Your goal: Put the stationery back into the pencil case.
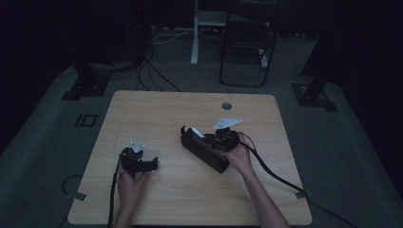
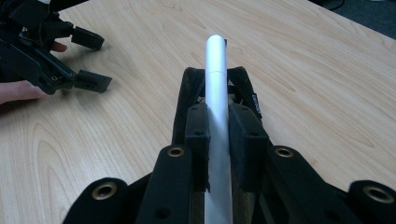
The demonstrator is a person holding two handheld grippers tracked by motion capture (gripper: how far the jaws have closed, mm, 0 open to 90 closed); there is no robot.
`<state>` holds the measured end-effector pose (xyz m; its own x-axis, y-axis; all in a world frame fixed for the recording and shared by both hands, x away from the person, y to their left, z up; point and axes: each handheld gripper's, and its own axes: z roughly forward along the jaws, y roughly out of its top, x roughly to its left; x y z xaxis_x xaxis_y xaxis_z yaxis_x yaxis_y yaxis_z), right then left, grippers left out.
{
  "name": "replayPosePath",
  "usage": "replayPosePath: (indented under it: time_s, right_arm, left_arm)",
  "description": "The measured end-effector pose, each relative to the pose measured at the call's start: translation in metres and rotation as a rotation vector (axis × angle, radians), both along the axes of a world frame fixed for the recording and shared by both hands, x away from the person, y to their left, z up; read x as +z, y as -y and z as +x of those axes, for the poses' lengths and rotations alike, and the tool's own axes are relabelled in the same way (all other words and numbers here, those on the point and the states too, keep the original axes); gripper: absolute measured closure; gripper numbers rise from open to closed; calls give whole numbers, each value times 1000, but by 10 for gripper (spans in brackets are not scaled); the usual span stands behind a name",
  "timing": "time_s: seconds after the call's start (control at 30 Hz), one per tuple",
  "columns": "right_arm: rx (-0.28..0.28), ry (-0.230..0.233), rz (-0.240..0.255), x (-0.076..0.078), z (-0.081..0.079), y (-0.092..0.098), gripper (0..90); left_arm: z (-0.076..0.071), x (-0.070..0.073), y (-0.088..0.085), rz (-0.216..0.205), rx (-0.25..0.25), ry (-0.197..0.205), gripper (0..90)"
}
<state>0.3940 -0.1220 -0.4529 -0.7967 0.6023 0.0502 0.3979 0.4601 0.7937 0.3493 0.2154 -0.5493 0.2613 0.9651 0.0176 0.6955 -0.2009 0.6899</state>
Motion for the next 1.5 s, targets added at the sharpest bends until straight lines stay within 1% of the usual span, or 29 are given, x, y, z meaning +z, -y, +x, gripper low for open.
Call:
replayPosePath:
  time_s: [0.77, 1.27, 1.3, 1.37, 1.5]
  right_arm:
    - [4, -16, -12, -8, 4, -4, 787]
    - [4, -27, -11, -11, 6, -6, 782]
    - [4, -27, -10, -11, 6, -6, 765]
    - [4, -26, -1, -11, 6, -6, 694]
    - [0, -23, 3, -10, 6, -5, 646]
  left_arm:
    - [0, 0, 0, 0, 0, 0, 28]
    - [0, 0, 0, 0, 0, 0, 28]
    - [0, 0, 0, 1, 0, 0, 28]
    - [0, 0, 0, 1, -1, -1, 28]
    - [0, 0, 0, 1, -2, -1, 29]
